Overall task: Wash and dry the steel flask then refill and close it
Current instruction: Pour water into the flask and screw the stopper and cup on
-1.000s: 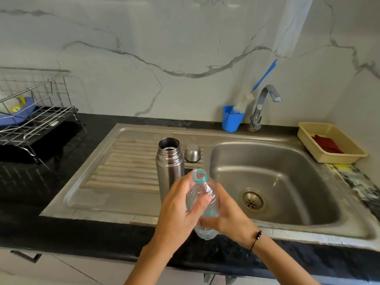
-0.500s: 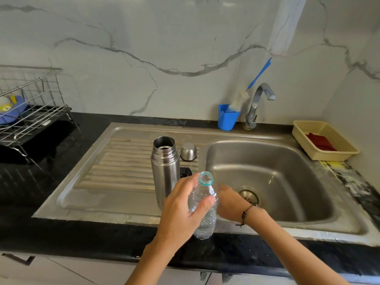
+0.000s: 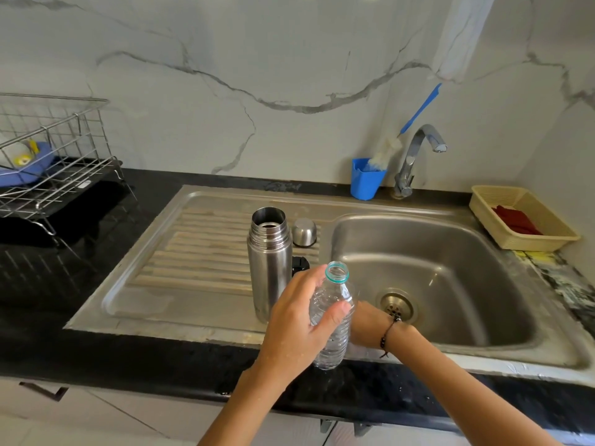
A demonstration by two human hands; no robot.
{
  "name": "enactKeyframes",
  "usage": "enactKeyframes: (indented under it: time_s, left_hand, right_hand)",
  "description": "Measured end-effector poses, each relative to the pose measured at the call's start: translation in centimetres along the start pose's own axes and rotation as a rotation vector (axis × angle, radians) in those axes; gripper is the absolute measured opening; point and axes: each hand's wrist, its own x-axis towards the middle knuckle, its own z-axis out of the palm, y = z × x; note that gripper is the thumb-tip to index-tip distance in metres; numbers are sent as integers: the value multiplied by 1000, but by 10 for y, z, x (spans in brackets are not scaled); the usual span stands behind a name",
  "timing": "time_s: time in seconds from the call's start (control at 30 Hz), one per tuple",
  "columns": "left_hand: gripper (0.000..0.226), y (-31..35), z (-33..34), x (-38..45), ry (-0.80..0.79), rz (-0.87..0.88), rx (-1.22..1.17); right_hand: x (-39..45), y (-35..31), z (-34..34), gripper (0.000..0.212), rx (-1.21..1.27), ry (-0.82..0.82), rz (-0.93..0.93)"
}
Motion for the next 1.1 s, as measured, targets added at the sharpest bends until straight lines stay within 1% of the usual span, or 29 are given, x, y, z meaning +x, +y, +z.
enactKeyframes:
  time_s: [0.07,0.1,0.13,0.17,0.2,0.23,0.27,0.3,0.33,0.37,0.43,0.47,0.5,0.6,0.67,0.8,0.9,0.97,1.07,1.1]
  left_hand:
    - [54,0,0,0,-5,3,0]
    - [55,0,0,1,-9,5,-2]
    - [55,-1,0,1,-12,8,-4]
    - [54,-2,0,1,-15,11,-5]
    - [54,-3,1,1,-16,13,-7]
    - [53,-3,1,1,-16,11,-9]
    - [53,-3,1,2,-17,10,-12]
    - [53,-3,1,2,-18,11,-16]
    - [52,-3,1,3,-18,15,-23]
    - [51,-2,1,3,-16,20,-30]
    - [52,-2,1,4,-21,32,-41]
    - [53,-2,1,4,-26,38,-40]
    - [54,-3,1,4,-29,42,-36]
    - [58,-6,0,5,-27,49,-5]
    - [59,-6,0,5,-28,54,10]
    - [57,-7,0,5,-42,41,-9]
    - [55,-7,-1,4,-45,38,-7]
    - [50,-7,-2,4,-45,36,-20]
    - [48,-6,-3,3,-29,36,-39]
    - [50,-7,-3,3,-22,34,-40]
  right_hand:
    - [0,0,0,19,7,25,-5]
    - [-2,0,-4,22,-1,57,6]
    - [-5,0,-13,29,-16,86,42]
    - [-9,1,-24,38,1,160,79]
    - [-15,0,-39,43,76,275,110]
    - [-21,-1,-54,39,195,400,112]
    - [-27,-3,-73,25,319,508,108]
    - [-33,-6,-91,12,417,568,96]
    - [-40,-10,-109,9,509,567,73]
    - [-48,-15,-126,10,615,528,32]
    - [-62,-27,-152,12,767,410,-49]
    - [-68,-32,-160,13,747,354,-83]
    - [-73,-38,-164,15,650,317,-97]
    - [-73,-49,-165,19,237,338,-159]
    - [-70,-52,-163,21,86,362,-194]
    - [-69,-59,-162,23,-58,364,-238]
    - [-68,-61,-163,31,-144,277,-334]
    - [-66,-63,-162,32,-190,243,-354]
    - [-64,-68,-162,18,-342,232,-264]
    - [-65,-68,-161,19,-378,235,-235]
